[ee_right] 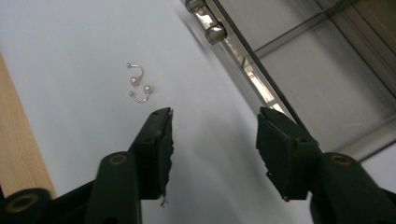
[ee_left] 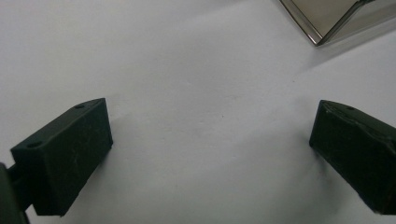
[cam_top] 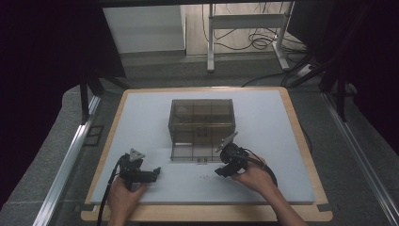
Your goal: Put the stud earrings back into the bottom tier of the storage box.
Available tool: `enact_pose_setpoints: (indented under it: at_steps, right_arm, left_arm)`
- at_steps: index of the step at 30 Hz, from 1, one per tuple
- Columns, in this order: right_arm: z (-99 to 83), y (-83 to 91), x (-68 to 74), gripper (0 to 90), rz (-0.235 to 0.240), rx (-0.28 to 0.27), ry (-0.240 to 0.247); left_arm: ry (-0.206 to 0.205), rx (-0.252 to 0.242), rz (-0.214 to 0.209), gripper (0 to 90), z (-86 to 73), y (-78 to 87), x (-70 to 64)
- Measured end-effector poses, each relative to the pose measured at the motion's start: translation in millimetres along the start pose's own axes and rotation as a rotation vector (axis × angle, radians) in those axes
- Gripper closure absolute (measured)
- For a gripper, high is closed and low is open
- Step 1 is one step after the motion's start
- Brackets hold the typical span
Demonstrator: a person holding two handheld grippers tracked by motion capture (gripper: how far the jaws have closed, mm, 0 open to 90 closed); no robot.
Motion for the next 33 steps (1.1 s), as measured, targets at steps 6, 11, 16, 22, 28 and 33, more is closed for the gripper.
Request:
enact_pose_setpoints:
  at_steps: [6,11,16,22,28,33]
  right_arm:
    - [9.7,-1.4,1.7,53.9,0.021,0.019,0.019]
    - [17.5,-3.7,4.6,61.0,0.027,0.029,0.028]
    - [24.0,-6.7,10.8,66.4,0.018,0.052,0.055]
    - [31.0,-8.4,19.9,73.2,0.028,0.089,0.108]
    - [37.5,-12.3,26.5,78.8,0.03,0.129,0.149]
    - [42.4,-17.4,31.7,79.8,0.024,0.157,0.175]
  left_arm:
    - [-0.001,0.0,-0.001,0.0,0.0,0.0,0.0]
    - [0.0,0.0,0.0,0.0,0.0,0.0,0.0]
    - [-0.003,0.0,0.001,0.0,0.1,0.0,0.3]
    - [-0.002,-0.001,0.0,0.0,0.1,0.0,0.2]
    - [0.002,-0.005,0.0,0.0,0.2,-0.3,0.0]
    - [0.003,-0.005,-0.001,0.0,0.2,-0.3,-0.1]
Point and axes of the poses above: each handheld gripper's, and its own axes: y roughly backward along the jaws, z roughly out of its top, x roughly to its left, the point moved 3 cm from there along -y, roughly forward along the jaws, and after that the axes turned 14 degrees about x, right-handed, at the moved point
